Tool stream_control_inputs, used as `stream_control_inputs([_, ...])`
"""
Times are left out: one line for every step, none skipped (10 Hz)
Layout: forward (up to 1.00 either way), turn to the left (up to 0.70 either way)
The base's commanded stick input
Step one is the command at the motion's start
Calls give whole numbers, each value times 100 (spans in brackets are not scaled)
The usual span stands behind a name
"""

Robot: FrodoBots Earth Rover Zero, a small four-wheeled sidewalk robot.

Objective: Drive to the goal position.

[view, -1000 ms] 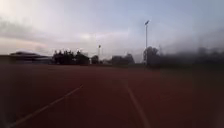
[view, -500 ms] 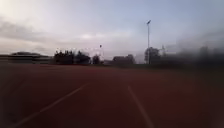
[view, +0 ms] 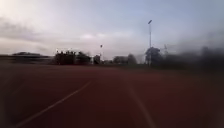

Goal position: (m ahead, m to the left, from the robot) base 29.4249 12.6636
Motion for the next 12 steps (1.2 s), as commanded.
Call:
stream_control_inputs([70,0])
stream_control_inputs([70,0])
stream_control_inputs([70,0])
stream_control_inputs([70,0])
stream_control_inputs([70,0])
stream_control_inputs([70,0])
stream_control_inputs([70,0])
stream_control_inputs([70,0])
stream_control_inputs([70,0])
stream_control_inputs([70,0])
stream_control_inputs([70,0])
stream_control_inputs([70,0])
